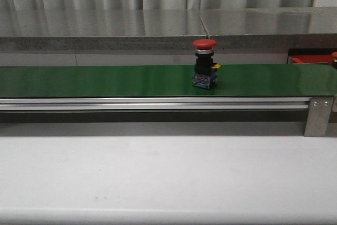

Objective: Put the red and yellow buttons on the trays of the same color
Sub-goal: 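Move the right gripper back over the belt toward the red button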

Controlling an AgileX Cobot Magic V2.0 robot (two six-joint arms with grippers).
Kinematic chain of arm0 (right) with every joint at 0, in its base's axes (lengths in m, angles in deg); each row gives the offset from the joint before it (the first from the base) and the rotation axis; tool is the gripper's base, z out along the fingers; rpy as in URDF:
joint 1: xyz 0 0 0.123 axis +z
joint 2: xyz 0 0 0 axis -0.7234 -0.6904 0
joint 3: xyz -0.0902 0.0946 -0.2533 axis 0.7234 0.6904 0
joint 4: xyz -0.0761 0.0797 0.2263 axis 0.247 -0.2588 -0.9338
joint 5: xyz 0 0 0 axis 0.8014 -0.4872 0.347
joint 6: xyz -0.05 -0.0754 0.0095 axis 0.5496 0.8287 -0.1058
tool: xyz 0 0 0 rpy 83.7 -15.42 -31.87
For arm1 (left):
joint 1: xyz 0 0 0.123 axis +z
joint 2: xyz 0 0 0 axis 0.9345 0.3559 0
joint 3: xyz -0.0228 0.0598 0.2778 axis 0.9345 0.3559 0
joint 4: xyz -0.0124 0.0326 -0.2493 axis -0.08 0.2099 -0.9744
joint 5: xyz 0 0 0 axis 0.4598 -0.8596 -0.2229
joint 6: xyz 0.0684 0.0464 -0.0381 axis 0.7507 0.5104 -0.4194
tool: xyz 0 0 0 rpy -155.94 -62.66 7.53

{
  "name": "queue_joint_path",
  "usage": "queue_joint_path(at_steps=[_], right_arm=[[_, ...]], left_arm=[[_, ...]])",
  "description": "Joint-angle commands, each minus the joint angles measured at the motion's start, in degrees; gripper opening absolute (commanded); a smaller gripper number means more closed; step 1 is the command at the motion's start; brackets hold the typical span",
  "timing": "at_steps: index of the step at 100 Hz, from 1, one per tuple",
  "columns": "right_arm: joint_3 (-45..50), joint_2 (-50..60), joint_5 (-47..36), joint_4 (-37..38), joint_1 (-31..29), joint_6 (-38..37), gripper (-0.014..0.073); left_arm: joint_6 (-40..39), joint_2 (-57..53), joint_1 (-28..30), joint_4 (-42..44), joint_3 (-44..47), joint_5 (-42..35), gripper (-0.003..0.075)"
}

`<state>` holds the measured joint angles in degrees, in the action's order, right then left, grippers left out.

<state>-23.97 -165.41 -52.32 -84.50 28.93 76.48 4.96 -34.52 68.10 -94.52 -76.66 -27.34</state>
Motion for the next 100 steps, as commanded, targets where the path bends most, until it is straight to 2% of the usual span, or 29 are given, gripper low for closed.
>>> queue_joint_path(at_steps=[1,42,55,77,96,97,100], right_arm=[[-1.33,2.70,-1.87,-0.33,-0.45,0.23,0.0448],[-1.45,11.27,-0.10,1.71,-0.45,0.51,0.0448],[-1.50,14.11,2.35,1.84,0.17,3.65,0.0448],[-3.96,16.76,8.27,1.84,6.13,12.57,0.0448],[-7.88,16.66,10.39,1.90,12.95,14.14,0.0448],[-8.01,16.60,10.39,1.90,13.17,14.14,0.0405],[-8.70,16.56,10.39,1.90,14.31,14.20,0.0405]], left_arm=[[-0.56,0.00,-0.44,-0.48,-1.54,-3.77,-0.0020],[-0.56,0.00,-0.44,-0.48,-1.54,-3.77,-0.0020],[-0.56,0.00,-0.44,-0.48,-1.54,-3.77,-0.0020],[-0.56,0.00,-0.44,-0.48,-1.54,-3.77,-0.0020],[-0.56,0.00,-0.44,-0.48,-1.54,-3.77,-0.0020],[-0.56,0.00,-0.44,-0.48,-1.54,-3.77,-0.0020],[-0.56,0.00,-0.44,-0.48,-1.54,-3.77,-0.0020]])
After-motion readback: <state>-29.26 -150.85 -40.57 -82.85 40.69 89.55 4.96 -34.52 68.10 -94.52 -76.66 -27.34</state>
